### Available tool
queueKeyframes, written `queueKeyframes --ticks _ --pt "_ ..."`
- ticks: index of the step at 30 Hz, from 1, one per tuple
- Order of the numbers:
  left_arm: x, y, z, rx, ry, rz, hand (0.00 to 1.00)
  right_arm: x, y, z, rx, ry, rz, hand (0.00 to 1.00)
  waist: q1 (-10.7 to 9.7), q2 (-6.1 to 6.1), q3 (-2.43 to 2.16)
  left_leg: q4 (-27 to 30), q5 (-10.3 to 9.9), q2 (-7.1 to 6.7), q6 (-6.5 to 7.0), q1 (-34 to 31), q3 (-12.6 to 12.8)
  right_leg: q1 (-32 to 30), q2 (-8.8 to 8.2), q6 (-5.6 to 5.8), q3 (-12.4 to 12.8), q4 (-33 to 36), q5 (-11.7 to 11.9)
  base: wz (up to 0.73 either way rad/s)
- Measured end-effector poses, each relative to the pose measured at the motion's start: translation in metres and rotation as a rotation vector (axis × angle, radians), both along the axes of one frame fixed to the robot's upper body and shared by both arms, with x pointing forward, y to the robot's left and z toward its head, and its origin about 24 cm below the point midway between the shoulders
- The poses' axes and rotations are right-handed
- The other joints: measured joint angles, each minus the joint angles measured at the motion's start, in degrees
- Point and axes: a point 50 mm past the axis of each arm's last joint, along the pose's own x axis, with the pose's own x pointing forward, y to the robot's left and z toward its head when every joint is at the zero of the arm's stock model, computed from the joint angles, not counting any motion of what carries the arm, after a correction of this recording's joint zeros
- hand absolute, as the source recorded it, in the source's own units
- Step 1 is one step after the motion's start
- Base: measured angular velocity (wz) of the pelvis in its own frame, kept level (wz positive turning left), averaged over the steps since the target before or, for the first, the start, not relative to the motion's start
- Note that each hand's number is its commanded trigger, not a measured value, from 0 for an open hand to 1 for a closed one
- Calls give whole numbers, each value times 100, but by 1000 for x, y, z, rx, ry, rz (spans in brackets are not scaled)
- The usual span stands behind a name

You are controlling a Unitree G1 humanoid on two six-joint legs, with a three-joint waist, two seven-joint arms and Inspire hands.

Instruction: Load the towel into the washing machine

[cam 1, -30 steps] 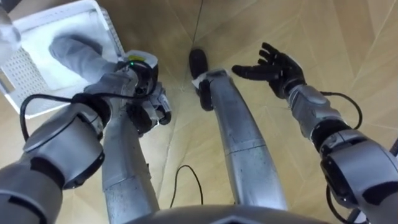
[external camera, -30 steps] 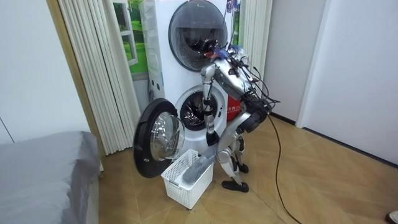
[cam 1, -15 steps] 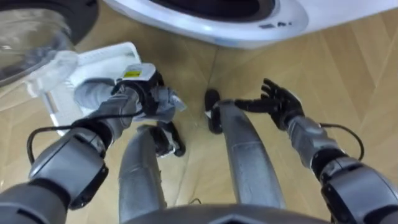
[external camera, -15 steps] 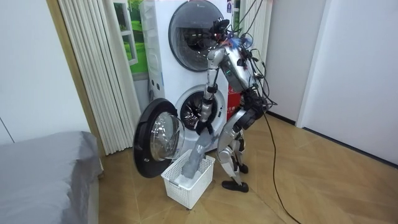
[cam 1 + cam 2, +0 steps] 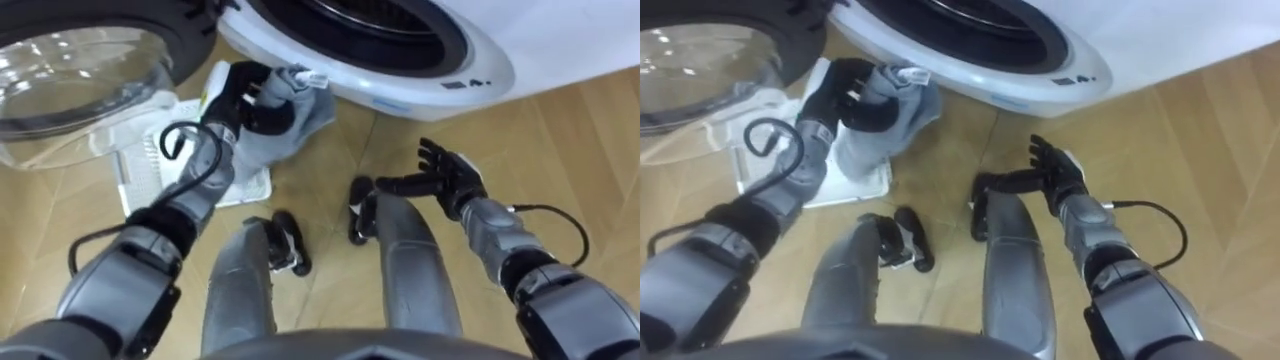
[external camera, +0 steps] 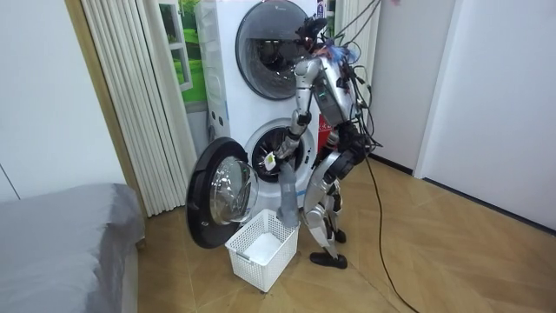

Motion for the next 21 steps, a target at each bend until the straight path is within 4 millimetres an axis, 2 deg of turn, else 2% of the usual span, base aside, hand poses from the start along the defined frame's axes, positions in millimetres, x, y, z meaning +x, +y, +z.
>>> queueKeyframes --ticks 3,7,10,14,21 --pt "-3 -7 -2 -112 36 -23 100 -1 9 -2 12 1 26 0 36 -26 -27 -51 19 1 -1 172 -4 205 -2 0 -34 -106 0 4" --pt "-6 -18 0 -314 62 -46 100 -5 14 -4 12 4 79 0 106 -77 -123 -216 103 8 4 272 -3 350 25 -9 -88 -318 110 1" --pt "-8 -21 -1 -433 93 -57 100 -6 17 -5 17 9 106 0 94 -89 -137 -284 132 31 -5 351 -2 458 59 -14 -117 -449 171 -3" --pt "-8 -28 3 -560 105 -102 100 -5 20 -4 6 5 164 0 97 -89 -136 -329 150 39 -10 337 -9 462 84 -20 -127 -530 214 -1" --pt "-8 -28 5 -753 117 -96 100 -2 32 -1 41 -16 203 0 101 -91 -134 -457 186 35 -20 329 -11 461 124 -18 -141 -654 255 0"
